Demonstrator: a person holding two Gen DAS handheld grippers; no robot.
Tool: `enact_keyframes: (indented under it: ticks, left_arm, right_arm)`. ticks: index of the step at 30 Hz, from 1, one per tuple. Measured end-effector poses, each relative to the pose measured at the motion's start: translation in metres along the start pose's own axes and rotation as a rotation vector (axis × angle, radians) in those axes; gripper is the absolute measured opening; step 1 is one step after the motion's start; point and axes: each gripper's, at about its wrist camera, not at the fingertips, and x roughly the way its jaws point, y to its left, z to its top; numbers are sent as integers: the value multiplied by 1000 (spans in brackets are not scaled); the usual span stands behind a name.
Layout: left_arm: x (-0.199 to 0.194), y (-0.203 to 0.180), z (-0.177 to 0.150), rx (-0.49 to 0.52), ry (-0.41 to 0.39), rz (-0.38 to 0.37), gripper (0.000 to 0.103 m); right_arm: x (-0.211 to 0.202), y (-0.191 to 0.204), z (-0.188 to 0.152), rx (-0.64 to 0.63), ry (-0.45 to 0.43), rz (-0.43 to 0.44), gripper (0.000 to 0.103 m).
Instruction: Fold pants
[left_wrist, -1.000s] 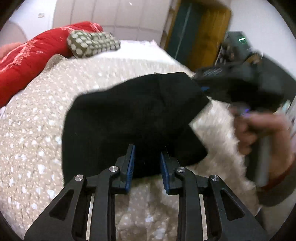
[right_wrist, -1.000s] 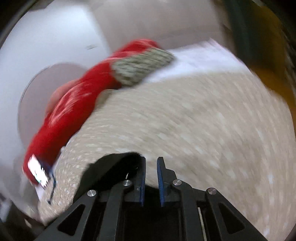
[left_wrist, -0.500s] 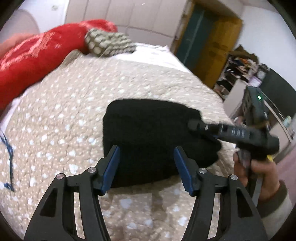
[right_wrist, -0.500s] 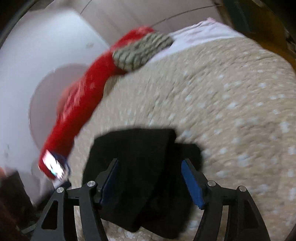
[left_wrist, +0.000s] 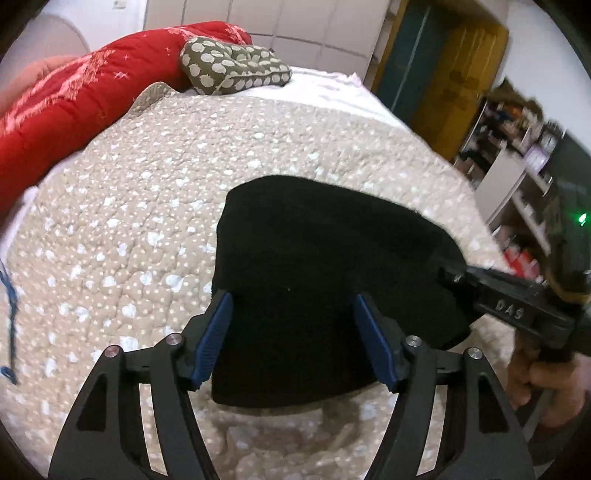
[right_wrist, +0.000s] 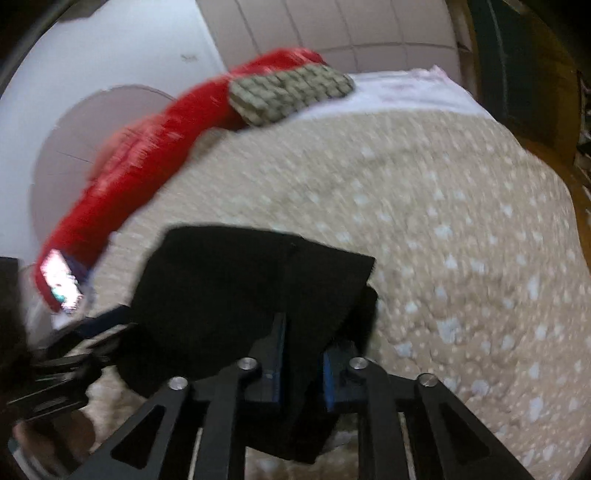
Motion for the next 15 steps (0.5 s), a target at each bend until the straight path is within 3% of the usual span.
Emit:
enact_keyframes:
  ticks: [3,5,8,11,15]
  left_arm:
    - [-10,2,6,11,-19,-6,68]
    - [-15,7,16,-11,-48,8,68]
    - [-7,8,28,-18,-47,32,68]
    - [10,8,33,-16,-14,62,68]
    - [35,12,32,-31,35,92,71]
  right_arm:
    - [-17,-2,3,19,-21,-25,30]
    - [-32,0,8,7,-58,-61,30]
    - [-49,9,15,-7,-106,-1,30]
    - [-36,23,21,-19,-87,63,30]
    - [1,30,25,-36,-25,4,30]
